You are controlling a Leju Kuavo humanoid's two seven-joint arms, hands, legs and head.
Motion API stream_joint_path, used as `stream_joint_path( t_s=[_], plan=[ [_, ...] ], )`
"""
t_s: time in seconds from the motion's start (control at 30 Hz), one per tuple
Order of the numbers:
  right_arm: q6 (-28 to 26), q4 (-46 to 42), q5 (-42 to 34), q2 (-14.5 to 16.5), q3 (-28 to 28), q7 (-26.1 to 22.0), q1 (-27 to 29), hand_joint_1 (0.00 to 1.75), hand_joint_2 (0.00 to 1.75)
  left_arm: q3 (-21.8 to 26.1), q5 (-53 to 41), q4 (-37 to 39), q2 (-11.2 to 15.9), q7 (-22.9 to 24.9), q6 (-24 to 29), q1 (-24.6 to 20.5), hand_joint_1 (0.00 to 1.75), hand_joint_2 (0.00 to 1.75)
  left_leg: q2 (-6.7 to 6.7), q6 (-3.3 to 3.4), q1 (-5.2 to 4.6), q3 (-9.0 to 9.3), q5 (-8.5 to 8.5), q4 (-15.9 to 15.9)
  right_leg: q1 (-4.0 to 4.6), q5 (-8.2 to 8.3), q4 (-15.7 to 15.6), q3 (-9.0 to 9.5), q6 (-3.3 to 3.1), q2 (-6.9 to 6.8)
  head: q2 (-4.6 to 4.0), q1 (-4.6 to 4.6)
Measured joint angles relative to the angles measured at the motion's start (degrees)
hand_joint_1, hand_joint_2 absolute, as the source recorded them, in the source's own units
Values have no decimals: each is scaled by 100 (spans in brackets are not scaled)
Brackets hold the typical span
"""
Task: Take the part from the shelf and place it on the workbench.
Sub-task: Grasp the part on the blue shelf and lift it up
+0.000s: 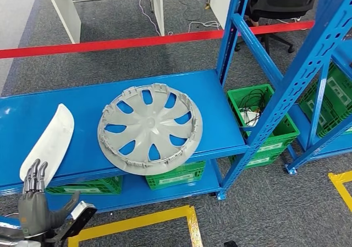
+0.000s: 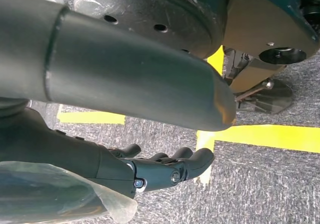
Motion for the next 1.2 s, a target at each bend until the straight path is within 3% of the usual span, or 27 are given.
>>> stream_joint_path(
  t_s=[1.0,1.2],
  plan=[
    [128,0,2,-94,0,7,9,0,0,-72,-254,300,243,509,0,-274,0,175,0,0,0,0,0,0,0,0,0,0,0,0,0,1],
    [134,0,11,-96,0,8,9,0,0,-71,-351,332,328,839,0,-310,0,175,0,0,0,0,0,0,0,0,0,0,0,0,0,0]
  ],
)
